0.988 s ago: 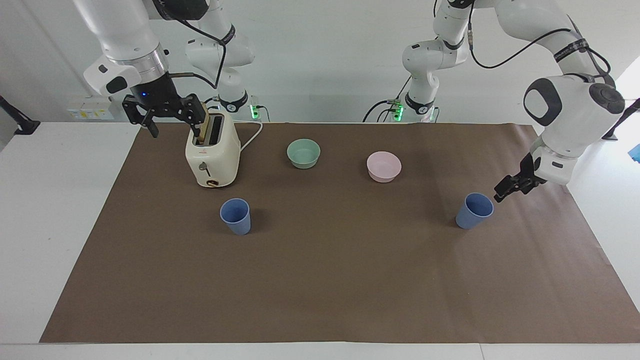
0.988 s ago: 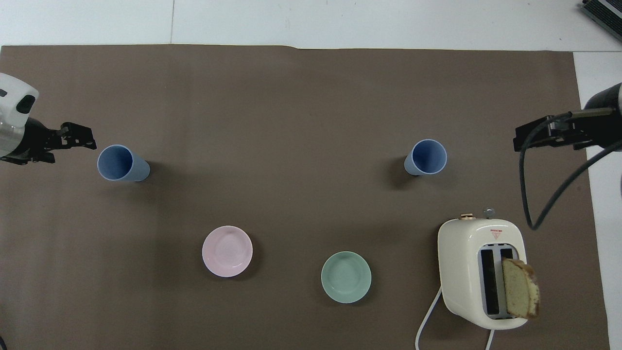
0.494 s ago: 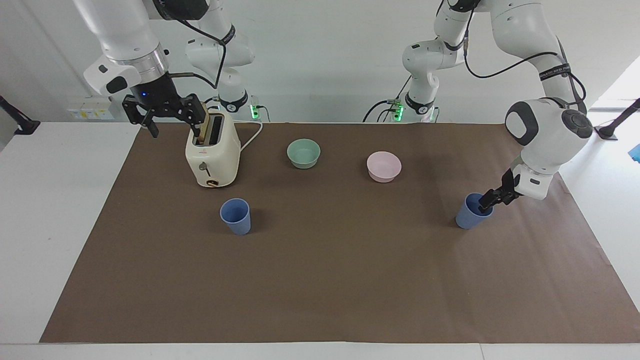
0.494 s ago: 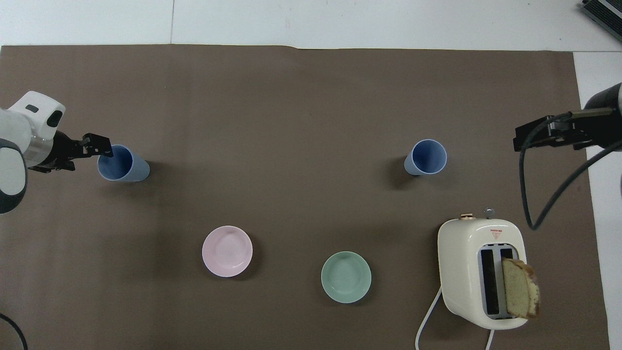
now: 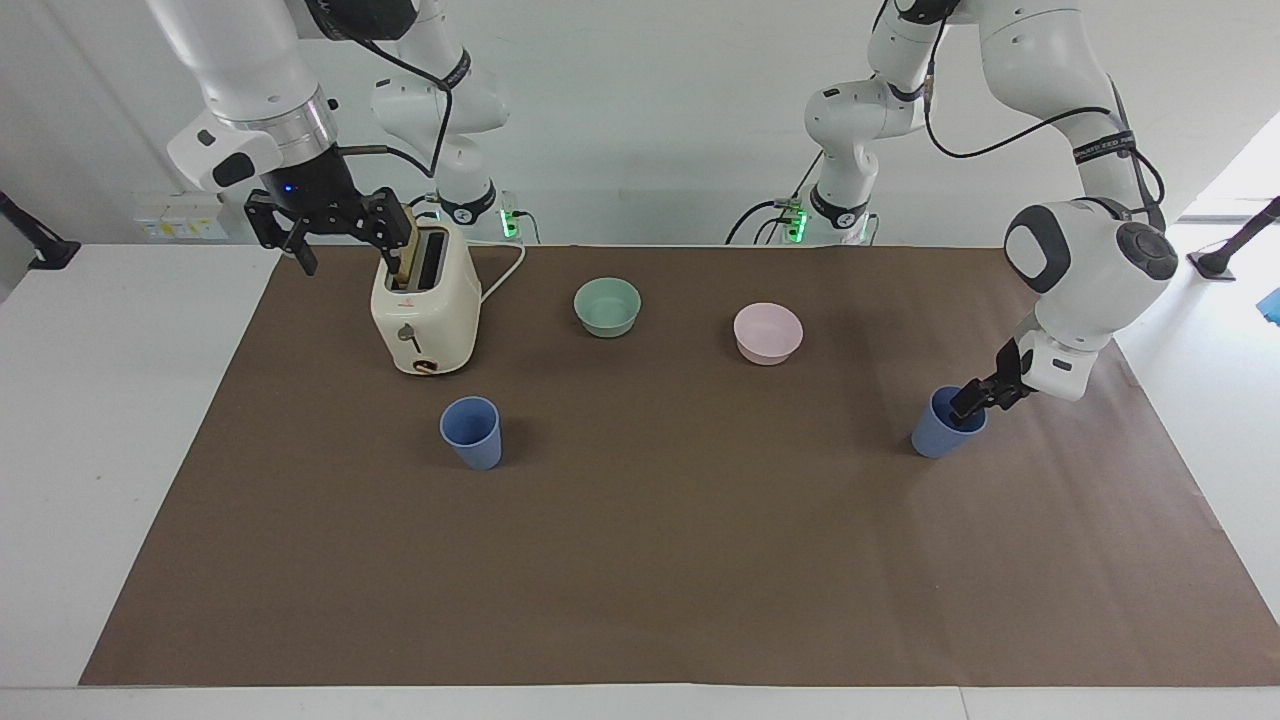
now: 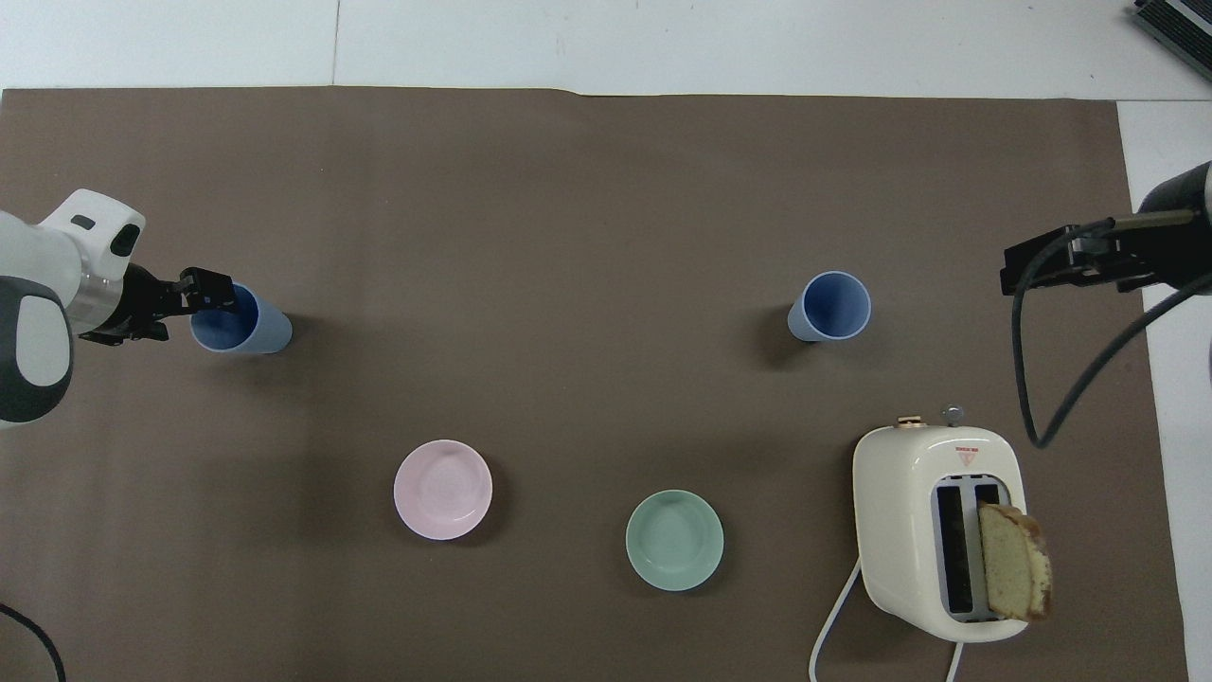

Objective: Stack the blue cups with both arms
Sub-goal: 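Close the left gripper around the blue cup's rim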

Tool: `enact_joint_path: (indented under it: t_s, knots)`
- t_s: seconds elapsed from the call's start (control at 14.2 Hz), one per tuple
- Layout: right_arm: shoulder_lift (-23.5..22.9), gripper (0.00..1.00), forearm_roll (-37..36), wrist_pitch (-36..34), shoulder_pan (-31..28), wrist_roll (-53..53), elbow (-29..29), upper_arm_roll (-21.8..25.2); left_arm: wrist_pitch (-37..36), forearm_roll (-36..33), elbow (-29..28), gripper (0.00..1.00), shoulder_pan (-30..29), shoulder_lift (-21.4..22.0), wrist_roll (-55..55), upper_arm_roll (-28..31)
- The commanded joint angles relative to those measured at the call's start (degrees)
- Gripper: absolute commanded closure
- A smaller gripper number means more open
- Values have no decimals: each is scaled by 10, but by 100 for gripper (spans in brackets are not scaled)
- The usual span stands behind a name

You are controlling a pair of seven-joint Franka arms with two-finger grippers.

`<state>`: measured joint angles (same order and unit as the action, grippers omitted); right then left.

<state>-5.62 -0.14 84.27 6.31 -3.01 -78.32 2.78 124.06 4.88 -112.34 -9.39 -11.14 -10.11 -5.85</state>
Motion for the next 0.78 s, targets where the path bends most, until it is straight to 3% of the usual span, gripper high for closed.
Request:
enact_joint_path:
  t_s: [0.0, 0.35, 0.71]
  knots:
    - [10, 0, 14, 6, -9, 11, -10, -2, 7, 8, -18, 100, 0, 14, -1, 2]
    - [10, 0, 14, 6, -9, 11, -10, -2, -6, 42, 17, 100, 2, 4, 0, 2]
    - [10, 0, 14, 6, -9, 11, -10, -2, -111, 43, 106, 100, 4, 15, -12, -7]
